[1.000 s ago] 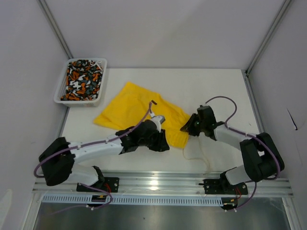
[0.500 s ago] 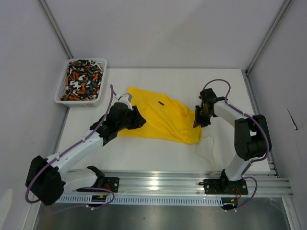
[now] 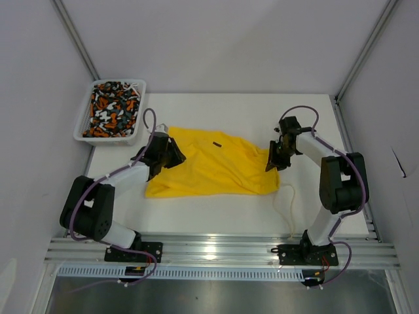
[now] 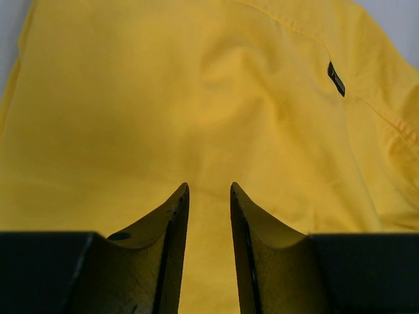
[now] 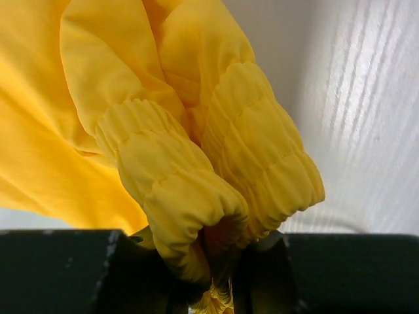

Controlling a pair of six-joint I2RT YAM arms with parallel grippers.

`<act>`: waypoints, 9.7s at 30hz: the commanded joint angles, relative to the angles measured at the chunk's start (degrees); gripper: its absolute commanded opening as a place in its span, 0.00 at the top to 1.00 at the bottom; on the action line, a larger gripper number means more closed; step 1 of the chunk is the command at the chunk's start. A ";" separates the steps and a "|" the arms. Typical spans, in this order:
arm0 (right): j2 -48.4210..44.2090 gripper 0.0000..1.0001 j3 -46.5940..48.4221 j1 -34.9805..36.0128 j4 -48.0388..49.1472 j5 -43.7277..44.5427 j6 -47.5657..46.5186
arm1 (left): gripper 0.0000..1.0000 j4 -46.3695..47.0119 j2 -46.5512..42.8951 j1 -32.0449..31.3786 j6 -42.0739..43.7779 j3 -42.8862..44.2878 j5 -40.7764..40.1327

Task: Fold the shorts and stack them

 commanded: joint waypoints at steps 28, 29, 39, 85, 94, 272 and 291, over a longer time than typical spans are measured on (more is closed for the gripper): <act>17.73 1.00 8.11 -20.06 18.86 -32.64 9.07 | 0.76 15.02 5.20 13.24 -0.26 -11.71 14.72; 18.16 1.00 8.28 -20.06 18.60 -32.47 9.07 | 0.76 14.67 4.76 13.16 0.09 -11.54 14.19; 15.19 0.97 8.90 -14.79 11.40 -25.61 3.81 | 0.73 3.87 -5.78 10.43 4.14 -6.81 5.14; -0.11 1.00 -15.36 -20.23 22.82 -22.36 5.64 | 0.72 2.36 9.59 6.39 7.57 2.61 2.32; 0.06 1.00 -13.08 -22.52 21.33 -21.49 5.91 | 0.72 2.45 11.00 7.53 8.53 2.00 1.97; -8.72 1.00 -11.93 -14.88 12.36 -13.57 7.66 | 0.32 -3.45 -29.88 2.89 0.19 -9.52 -7.61; -17.69 1.00 -13.08 -11.89 7.44 -12.60 8.54 | 0.54 24.23 13.98 -14.18 -11.06 7.62 -1.82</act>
